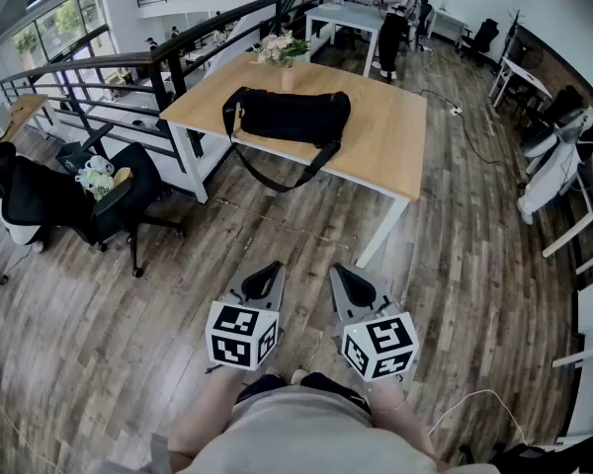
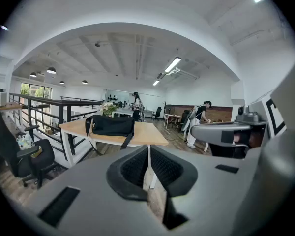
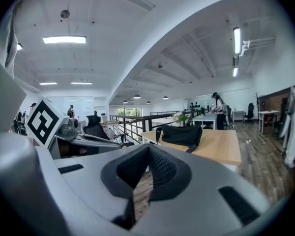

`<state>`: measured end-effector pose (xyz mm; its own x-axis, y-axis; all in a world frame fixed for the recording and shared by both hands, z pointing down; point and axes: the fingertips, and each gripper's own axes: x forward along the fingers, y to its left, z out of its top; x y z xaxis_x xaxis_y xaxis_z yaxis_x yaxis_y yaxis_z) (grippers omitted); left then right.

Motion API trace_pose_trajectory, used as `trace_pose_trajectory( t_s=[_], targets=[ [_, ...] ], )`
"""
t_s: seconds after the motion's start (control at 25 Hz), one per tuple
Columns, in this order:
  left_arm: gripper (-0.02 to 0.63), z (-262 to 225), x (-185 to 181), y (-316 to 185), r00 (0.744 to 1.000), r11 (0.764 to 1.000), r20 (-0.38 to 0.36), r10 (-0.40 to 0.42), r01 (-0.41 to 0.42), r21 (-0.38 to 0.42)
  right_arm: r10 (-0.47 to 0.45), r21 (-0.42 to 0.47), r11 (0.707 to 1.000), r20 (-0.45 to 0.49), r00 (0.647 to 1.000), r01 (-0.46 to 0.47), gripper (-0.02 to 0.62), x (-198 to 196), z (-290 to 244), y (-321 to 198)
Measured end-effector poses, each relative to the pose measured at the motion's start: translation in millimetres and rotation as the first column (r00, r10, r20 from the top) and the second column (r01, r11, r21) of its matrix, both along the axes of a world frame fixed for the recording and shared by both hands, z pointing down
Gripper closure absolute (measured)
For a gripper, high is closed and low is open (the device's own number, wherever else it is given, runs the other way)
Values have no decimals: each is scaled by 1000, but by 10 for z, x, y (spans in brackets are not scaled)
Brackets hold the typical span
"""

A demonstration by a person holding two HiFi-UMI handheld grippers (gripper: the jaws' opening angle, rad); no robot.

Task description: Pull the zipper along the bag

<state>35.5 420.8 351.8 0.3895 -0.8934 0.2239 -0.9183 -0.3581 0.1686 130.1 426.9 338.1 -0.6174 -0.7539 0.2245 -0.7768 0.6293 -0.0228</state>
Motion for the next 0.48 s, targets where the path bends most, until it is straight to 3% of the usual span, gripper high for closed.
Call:
trace_pose_trajectory(
  t_s=[0.32,0.48],
  targets=[
    [577,15,-26,-25,1000,1000,29,-1,1,9,-21,-6,1000,6,1000,21,592,-46,40,2],
    [577,-16,40,-1,999,999,34,18,-19,30,-22,-20,1000,53,998,23,592,-3,28,-13]
  ],
)
